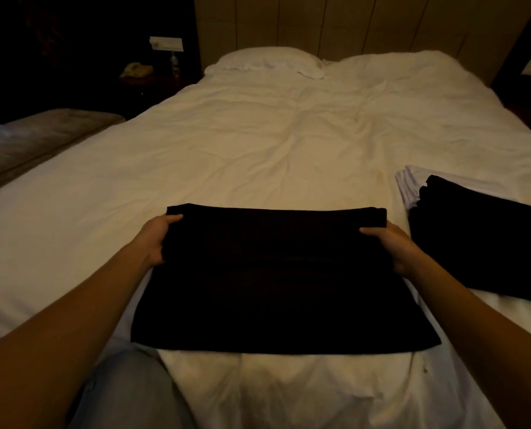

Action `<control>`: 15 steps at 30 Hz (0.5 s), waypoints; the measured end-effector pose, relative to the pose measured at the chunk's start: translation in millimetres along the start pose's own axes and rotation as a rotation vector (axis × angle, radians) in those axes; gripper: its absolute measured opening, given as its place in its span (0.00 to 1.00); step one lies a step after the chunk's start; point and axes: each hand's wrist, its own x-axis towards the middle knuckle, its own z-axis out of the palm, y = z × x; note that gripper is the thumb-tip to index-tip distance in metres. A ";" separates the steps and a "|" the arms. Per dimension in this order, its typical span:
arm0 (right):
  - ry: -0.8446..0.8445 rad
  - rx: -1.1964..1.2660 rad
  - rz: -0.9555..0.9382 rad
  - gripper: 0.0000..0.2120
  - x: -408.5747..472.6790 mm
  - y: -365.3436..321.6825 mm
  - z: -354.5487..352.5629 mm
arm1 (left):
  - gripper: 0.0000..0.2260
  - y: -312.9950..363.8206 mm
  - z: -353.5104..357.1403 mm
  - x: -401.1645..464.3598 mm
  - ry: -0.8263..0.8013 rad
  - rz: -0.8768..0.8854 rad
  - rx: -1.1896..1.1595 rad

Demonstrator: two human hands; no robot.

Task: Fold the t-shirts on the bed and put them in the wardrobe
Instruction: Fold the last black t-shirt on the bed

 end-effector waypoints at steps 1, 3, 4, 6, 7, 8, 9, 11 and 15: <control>0.007 -0.026 -0.023 0.18 0.0 1.7 1.8 | 0.13 -0.4 0.7 -1.3 -0.025 0.006 -0.002; 0.028 -0.063 -0.054 0.17 -0.9 2.6 2.9 | 0.12 -1.3 0.7 -3.8 -0.068 0.066 0.042; 0.033 -0.083 -0.068 0.18 -1.1 1.6 2.3 | 0.14 -1.7 -0.9 -3.7 -0.082 0.119 0.098; 0.015 -0.135 -0.088 0.19 -2.6 -2.6 0.2 | 0.21 -1.3 -4.8 -4.7 -0.114 0.208 0.235; 0.000 -0.153 -0.094 0.20 -3.2 -3.7 -1.0 | 0.24 -1.3 -5.5 -6.0 -0.113 0.235 0.280; -0.006 -0.168 -0.099 0.21 -4.4 -4.2 -1.6 | 0.26 -1.3 -5.3 -7.9 -0.097 0.257 0.304; -0.004 -0.180 -0.110 0.22 -5.5 -3.1 -1.7 | 0.27 -2.1 -5.7 -8.8 -0.072 0.280 0.309; 0.030 -0.197 -0.144 0.23 -9.5 -0.1 -1.2 | 0.28 -5.3 -5.3 -10.4 0.007 0.318 0.300; 0.080 -0.059 -0.135 0.25 -18.7 5.1 -0.9 | 0.30 -18.1 -7.0 -16.4 0.095 0.361 0.302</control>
